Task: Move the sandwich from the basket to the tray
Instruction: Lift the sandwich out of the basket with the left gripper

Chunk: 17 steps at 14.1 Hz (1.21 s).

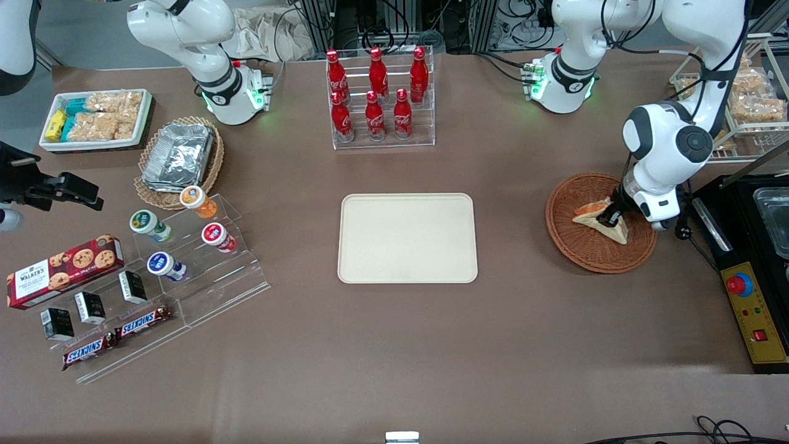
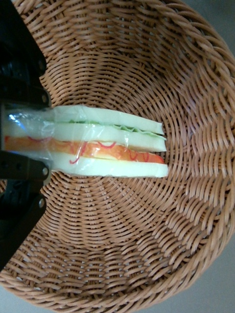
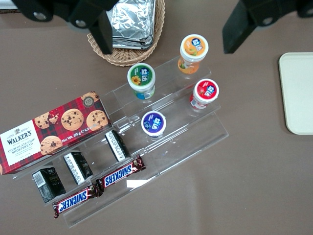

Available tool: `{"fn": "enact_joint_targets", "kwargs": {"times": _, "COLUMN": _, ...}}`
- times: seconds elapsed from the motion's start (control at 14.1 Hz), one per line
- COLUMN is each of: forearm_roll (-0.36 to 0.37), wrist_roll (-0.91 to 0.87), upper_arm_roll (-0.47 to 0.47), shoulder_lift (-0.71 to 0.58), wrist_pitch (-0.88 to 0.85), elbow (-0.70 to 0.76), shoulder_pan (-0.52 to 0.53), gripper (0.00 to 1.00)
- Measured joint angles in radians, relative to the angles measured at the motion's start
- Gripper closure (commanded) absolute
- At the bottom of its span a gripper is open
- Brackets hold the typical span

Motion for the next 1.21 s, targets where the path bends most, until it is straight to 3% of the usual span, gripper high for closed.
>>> {"fn": "enact_joint_targets", "kwargs": {"times": 0.5, "forearm_roll": 0.006, "wrist_roll": 0.038, "upper_arm_roll": -0.001, "shoulder_lift": -0.106, "wrist_pitch": -0.103, "elbow": 0.027, "shoulder_pan": 0.0, "gripper": 1.0}}
{"fn": "enact_joint_targets", "kwargs": {"times": 0.85, "forearm_roll": 0.013, "wrist_roll": 0.142, "upper_arm_roll": 0.007, "shoulder_lift": -0.239, "wrist_pitch": -0.456, "elbow": 0.182, "shoulder_pan": 0.001, "gripper": 1.0}}
{"fn": "enact_joint_targets", "kwargs": {"times": 1.21, "forearm_roll": 0.066, "wrist_roll": 0.208, "upper_arm_roll": 0.01, "shoulder_lift": -0.264, "wrist_pitch": -0.848, "elbow": 0.504, "shoulder_pan": 0.002, "gripper": 1.0}}
